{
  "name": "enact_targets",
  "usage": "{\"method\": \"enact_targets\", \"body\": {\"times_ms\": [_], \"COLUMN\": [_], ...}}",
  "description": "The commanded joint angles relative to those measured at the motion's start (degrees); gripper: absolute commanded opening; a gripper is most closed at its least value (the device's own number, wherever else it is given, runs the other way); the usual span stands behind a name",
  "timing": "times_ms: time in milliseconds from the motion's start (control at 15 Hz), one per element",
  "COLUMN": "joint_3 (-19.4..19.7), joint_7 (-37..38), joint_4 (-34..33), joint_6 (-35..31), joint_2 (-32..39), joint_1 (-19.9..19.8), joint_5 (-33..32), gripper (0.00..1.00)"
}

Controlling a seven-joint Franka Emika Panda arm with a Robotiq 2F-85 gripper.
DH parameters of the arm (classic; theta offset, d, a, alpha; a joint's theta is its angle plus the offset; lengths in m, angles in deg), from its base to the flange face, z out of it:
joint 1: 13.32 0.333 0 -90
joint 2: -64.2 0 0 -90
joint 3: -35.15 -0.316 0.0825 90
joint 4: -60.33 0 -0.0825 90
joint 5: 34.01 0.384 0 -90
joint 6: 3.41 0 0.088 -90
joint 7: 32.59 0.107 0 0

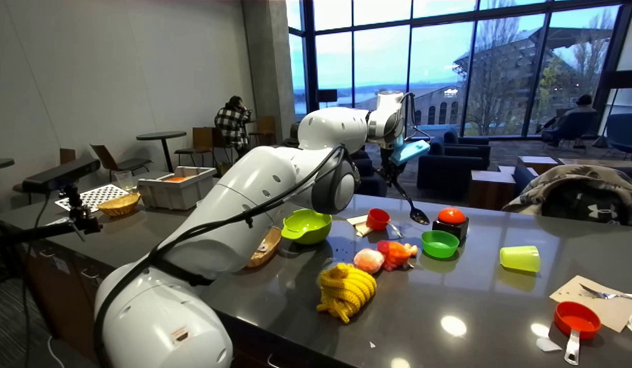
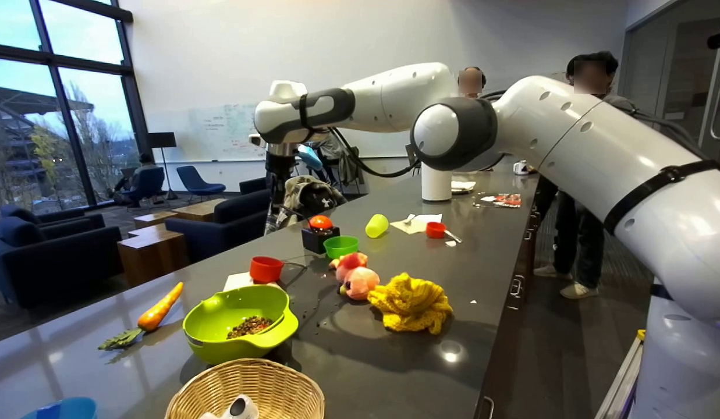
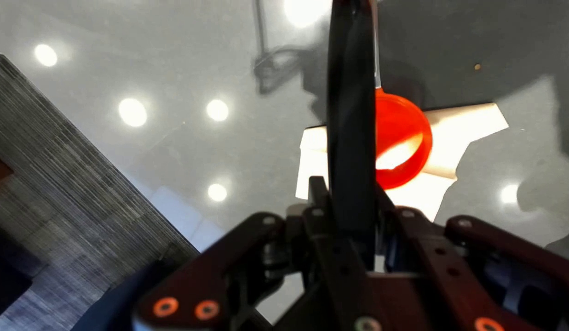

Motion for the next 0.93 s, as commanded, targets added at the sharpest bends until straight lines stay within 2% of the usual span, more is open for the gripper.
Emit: {"method": "enact_targets", "body": {"times_ms": [0,867], "joint_3": [0.0,-3.6], "joint_7": [0.8,0.1], "joint_4": [-4.5,-9.4], "joint_6": [1.7,1.5], "joint_2": [2.1,5.7], "joint_1": [-0.2,-5.3], "joint_5": [0.6,8.4], "gripper": [0.06,0.06]}}
